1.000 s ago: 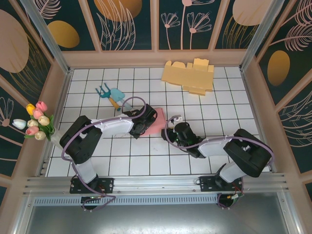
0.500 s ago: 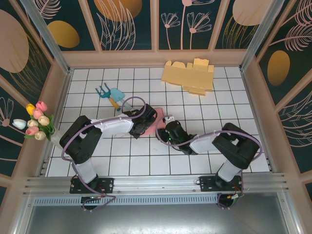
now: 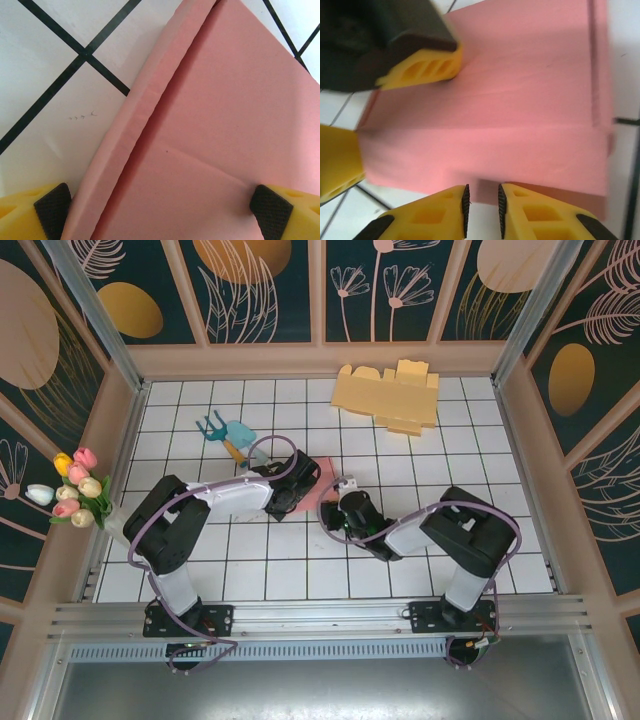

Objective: Fold the paper box

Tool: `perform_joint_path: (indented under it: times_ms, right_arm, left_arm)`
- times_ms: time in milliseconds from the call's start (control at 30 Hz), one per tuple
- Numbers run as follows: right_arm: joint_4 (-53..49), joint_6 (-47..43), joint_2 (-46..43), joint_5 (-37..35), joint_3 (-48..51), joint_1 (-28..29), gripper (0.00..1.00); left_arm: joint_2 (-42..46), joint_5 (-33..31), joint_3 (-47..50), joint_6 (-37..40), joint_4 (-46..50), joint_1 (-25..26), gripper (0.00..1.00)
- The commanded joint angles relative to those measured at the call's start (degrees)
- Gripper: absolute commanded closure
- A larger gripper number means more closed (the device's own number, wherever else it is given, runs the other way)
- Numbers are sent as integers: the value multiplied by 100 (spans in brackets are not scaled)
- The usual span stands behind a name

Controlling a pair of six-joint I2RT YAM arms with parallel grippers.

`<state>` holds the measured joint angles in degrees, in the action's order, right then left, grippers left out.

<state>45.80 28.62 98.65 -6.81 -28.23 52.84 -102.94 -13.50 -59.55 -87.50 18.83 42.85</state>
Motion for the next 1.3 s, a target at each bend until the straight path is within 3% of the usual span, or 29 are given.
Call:
perform_joint_path:
  times_ms: [0, 267, 500, 667, 900, 1100, 1267]
  right_arm:
    - [439, 259, -148, 299, -33, 367, 75]
    - [1010, 510, 495, 211, -258, 415, 83]
    - [1873, 863, 1367, 569, -417, -27, 87]
    - [2020, 1055, 1517, 567, -403, -242, 86]
    - [1271, 1485, 1355, 570, -608, -547, 85]
    - [737, 1739, 1162, 568, -456, -894, 84]
    - [604, 1680, 1075, 1102, -376, -1225, 84]
  left_arm:
    - [-673, 478, 418, 216, 1365, 30, 5]
    - [-742, 541, 418, 190, 1316, 30, 5]
    - [-709, 673, 418, 255, 1242, 33, 5]
    - [-645, 765, 427, 330, 1217, 31, 5]
    - [-376, 878, 499, 357, 1250, 39, 6]
    - [-168, 440, 98, 465, 1776, 39, 5]
    - [-139, 201, -130, 690, 1904, 39, 5]
